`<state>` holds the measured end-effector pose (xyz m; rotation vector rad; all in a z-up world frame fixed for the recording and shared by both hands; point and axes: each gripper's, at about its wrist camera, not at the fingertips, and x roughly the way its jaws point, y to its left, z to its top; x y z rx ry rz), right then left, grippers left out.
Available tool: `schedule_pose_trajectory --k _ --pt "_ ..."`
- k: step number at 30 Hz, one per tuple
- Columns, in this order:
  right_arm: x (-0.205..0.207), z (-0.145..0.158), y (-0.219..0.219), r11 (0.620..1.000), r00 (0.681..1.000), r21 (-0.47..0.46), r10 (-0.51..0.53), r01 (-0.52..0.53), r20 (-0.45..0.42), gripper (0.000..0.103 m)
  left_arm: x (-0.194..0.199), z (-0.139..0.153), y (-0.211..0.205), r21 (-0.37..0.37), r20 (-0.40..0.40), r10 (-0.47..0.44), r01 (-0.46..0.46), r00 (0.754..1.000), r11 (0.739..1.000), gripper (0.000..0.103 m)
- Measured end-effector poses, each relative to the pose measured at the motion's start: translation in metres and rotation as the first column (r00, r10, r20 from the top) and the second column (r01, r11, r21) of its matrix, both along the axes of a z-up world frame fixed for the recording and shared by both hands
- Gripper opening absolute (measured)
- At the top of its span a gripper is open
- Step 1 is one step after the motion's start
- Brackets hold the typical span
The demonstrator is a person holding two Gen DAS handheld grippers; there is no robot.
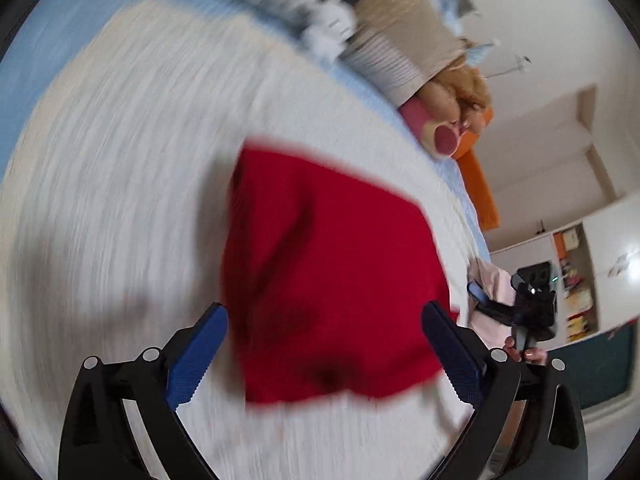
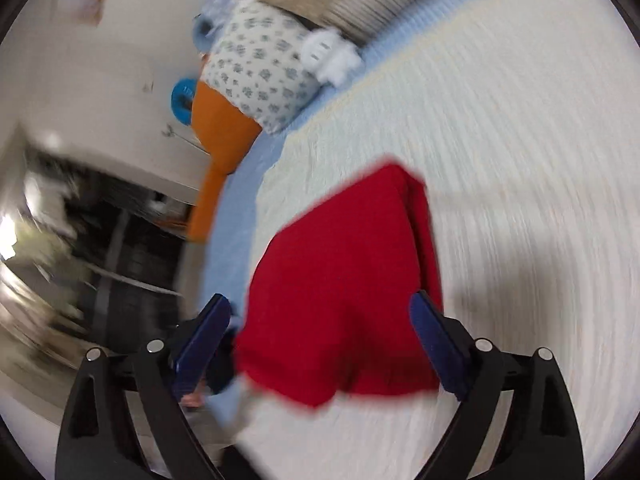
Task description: Fold large clothes
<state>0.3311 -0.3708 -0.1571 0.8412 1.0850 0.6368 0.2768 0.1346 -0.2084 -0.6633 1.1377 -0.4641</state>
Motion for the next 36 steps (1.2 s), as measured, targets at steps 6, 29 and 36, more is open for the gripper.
schedule_pose_trajectory --k 6,29,36 --pt "-0.044 -0.064 -0.011 0.983 0.976 0.179 0.015 0.025 -0.216 0.091 -0.042 -0.076 0.012 -0.211 -0.171 0.034 -0.071 0.985 0.975 0.098" --pt "0.011 -0.108 0.032 0.947 0.946 0.302 -0.009 0.112 -0.324 0.098 -0.031 -0.124 0.016 -0.568 -0.237 0.128 -0.244 0.963 0.786 0.100" --pt "0.001 -0.121 0.019 0.896 0.935 0.394 -0.057 0.203 -0.351 0.099 -0.026 -0.124 0.018 -0.600 -0.240 0.167 -0.281 0.956 0.749 0.100"
